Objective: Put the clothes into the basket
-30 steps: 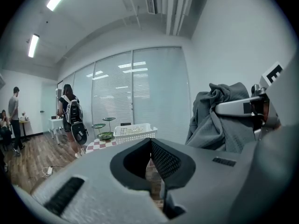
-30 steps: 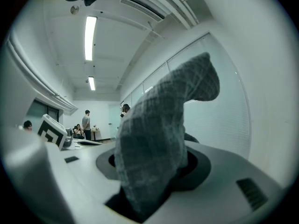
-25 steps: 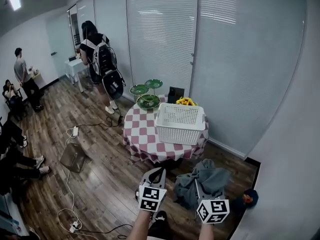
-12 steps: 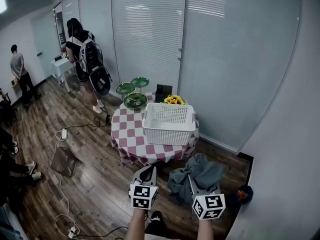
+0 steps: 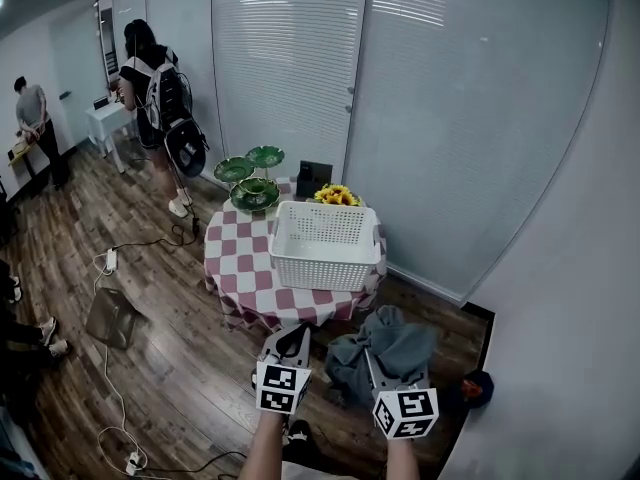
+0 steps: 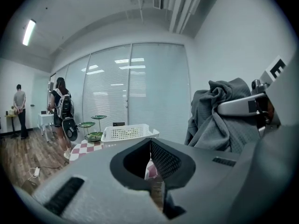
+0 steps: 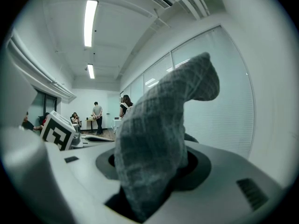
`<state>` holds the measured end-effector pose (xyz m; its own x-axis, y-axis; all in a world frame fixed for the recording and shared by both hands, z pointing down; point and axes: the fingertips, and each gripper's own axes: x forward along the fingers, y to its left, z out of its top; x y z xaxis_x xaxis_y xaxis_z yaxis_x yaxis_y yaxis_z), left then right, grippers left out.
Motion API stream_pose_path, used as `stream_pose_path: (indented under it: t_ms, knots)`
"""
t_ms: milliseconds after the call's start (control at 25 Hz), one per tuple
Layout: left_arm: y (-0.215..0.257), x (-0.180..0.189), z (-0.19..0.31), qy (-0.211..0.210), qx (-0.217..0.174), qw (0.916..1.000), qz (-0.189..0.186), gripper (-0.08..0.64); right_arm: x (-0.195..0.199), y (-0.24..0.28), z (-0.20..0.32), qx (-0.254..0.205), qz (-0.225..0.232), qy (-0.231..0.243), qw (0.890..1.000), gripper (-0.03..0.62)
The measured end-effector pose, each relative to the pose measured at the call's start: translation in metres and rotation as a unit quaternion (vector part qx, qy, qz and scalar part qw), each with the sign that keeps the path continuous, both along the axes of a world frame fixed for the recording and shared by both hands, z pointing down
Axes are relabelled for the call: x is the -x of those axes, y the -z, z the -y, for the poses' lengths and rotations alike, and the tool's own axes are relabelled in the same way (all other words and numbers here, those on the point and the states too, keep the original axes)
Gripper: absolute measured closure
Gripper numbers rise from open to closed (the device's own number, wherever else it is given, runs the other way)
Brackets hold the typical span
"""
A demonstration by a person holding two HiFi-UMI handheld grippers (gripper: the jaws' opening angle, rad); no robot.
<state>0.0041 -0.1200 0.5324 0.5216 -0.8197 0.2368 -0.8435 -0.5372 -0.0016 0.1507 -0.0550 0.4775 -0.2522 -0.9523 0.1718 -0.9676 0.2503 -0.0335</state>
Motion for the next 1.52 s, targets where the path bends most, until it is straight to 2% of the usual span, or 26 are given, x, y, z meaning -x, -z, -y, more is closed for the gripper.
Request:
stream_pose_path:
  t_ms: [600,840,1120,1360,1520]
  knots:
    - [-0.02,-0.013,0.051,-0.016,0.025,0.9996,0.006,0.546,-0.013,-0.008,0.04,0.009,-0.004,-0.028,1.0,0.374]
    - [-0.025,-0.003,0.067,-0.021,0.033,0.9992,0.001,0.546,-0.007,-0.011,0.056,0.011,-0.003,-0.036,0.999,0.374]
    - [-0.031,0.011,0.081,-0.008,0.027,0.9996,-0.005,0.546,0.001,-0.015,0.069,0.008,-0.011,-0.035,0.999,0.374]
    - [-0.054,0.024,0.087,-0.016,0.06,0.9981,0.007,0.546,0.007,-0.021,0.079,0.005,-0.016,-0.04,0.999,0.374]
    - [-0.053,0.037,0.088,-0.01,0.052,0.9985,0.008,0.546,0.006,-0.029,0.077,0.011,-0.01,-0.052,0.999,0.374]
